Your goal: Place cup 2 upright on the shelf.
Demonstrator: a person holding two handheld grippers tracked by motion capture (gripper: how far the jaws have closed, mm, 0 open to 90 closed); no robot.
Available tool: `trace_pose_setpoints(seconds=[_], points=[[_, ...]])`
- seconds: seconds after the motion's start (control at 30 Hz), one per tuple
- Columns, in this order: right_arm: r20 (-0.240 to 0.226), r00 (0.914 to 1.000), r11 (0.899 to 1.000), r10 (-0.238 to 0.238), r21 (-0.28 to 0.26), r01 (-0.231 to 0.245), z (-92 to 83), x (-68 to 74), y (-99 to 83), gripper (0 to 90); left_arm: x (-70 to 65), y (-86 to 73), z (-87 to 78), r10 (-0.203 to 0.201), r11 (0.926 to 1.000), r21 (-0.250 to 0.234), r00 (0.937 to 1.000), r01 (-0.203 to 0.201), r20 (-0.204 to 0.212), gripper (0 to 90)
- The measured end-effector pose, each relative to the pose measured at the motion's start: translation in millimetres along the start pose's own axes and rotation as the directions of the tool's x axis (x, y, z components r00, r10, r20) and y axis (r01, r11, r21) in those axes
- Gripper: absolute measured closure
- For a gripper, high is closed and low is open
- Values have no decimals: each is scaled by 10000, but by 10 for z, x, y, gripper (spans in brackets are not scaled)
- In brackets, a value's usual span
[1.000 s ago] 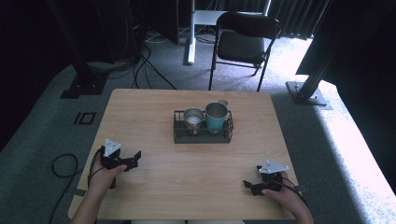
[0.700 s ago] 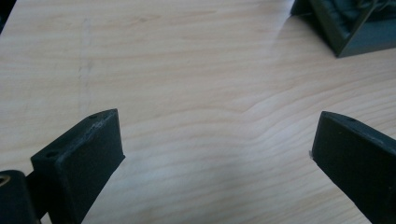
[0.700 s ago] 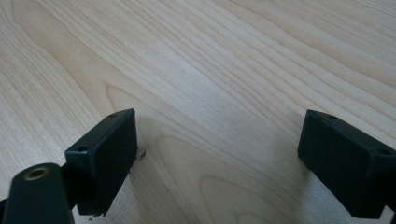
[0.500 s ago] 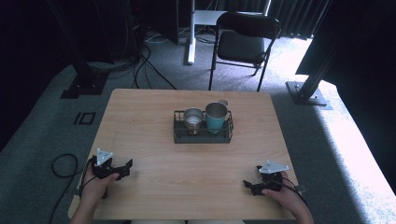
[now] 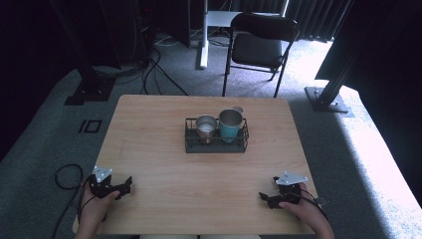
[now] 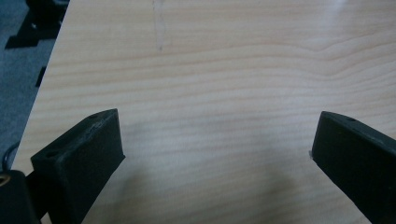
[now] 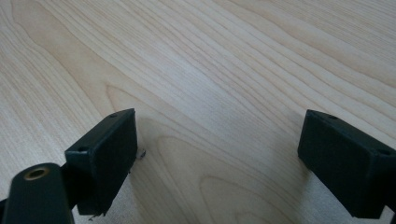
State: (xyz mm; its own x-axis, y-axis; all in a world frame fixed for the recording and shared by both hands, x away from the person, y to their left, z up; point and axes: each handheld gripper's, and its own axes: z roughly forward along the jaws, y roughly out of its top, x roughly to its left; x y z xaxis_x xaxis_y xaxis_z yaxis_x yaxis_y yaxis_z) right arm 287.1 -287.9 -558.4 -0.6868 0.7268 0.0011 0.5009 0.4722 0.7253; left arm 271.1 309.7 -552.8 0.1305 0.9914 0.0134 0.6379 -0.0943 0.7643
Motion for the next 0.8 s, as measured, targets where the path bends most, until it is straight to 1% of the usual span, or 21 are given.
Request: trace_pose_setpoints(seconds=[0.03,0.07,0.1,0.13,0.17,0.23,0.33,0.53,0.57,0.67,0.8], points=[[-2,10000,10000,-2,0,2,0,0,0,114,4,-6,-7,73,10000,54,9999,-73,-77,28],[-2,10000,10000,0,1,0,0,0,0,114,12,-19,-13,97,9997,210,9998,-94,-157,28],[0,10000,10000,-11,-4,11,0,-1,0,114,22,-29,-17,-78,9991,420,9999,83,-119,28],[-3,10000,10000,-2,-9,2,1,0,0,114,30,-41,-20,-414,9965,732,9991,410,38,30],[-2,10000,10000,-2,0,2,0,0,0,114,37,-57,-23,-514,9953,821,9987,507,62,65],[-1,10000,10000,0,0,0,0,0,0,114,43,-73,-38,-411,9952,884,9991,421,-132,71],[-2,10000,10000,2,-7,-2,1,0,0,114,37,-83,-48,-293,9952,929,9994,308,-174,71],[-3,10000,10000,-1,-2,1,0,0,0,114,19,-82,-49,-336,9947,963,9991,360,-270,69],[-4,10000,10000,12,-1,-12,0,1,0,114,8,-79,-40,-409,9946,941,9987,437,-318,67],[-2,10000,10000,-6,-7,6,0,0,0,114,-16,-66,-23,-561,9924,1066,9970,615,-528,26],[-2,10000,10000,4,-3,-4,0,0,0,114,-17,-52,-4,-595,9921,1073,9967,651,-548,14]])
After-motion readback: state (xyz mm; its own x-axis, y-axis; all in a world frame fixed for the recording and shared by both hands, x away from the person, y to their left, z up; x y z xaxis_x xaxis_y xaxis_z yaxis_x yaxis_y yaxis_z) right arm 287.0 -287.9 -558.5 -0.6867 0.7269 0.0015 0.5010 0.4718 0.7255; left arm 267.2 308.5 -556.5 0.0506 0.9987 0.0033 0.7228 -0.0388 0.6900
